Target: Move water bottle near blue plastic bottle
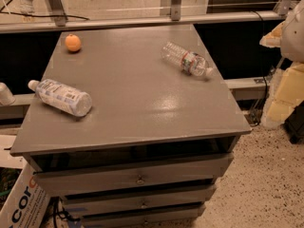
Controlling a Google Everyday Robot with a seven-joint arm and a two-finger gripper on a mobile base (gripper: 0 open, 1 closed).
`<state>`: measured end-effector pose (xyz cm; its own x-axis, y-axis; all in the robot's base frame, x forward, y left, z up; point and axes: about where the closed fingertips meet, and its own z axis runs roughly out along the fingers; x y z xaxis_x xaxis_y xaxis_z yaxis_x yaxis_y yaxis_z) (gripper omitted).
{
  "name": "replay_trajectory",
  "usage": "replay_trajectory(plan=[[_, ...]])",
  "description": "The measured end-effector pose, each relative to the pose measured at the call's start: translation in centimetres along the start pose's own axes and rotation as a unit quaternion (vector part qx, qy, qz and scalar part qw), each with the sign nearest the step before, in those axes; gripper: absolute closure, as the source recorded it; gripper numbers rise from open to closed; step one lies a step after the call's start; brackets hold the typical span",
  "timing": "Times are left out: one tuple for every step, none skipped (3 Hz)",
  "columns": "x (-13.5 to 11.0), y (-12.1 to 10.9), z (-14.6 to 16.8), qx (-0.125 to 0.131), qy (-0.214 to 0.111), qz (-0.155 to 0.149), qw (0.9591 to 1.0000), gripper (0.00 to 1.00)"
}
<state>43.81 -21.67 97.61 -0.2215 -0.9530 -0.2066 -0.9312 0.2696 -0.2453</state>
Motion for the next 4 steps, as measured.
replay_trajectory(plan=[[0.0,0.0,0.0,0.000,0.000,0.000,1.0000,0.00],[-0.1,-0.2,0.1,0.012,-0.005,-0.002,0.9999,0.00],[-0.3,-1.5,1.5,0.021,-0.031,0.006,0.9993,0.00],[-1.5,-3.6,3.7,0.036,-0.064,0.012,0.9973,0.00]])
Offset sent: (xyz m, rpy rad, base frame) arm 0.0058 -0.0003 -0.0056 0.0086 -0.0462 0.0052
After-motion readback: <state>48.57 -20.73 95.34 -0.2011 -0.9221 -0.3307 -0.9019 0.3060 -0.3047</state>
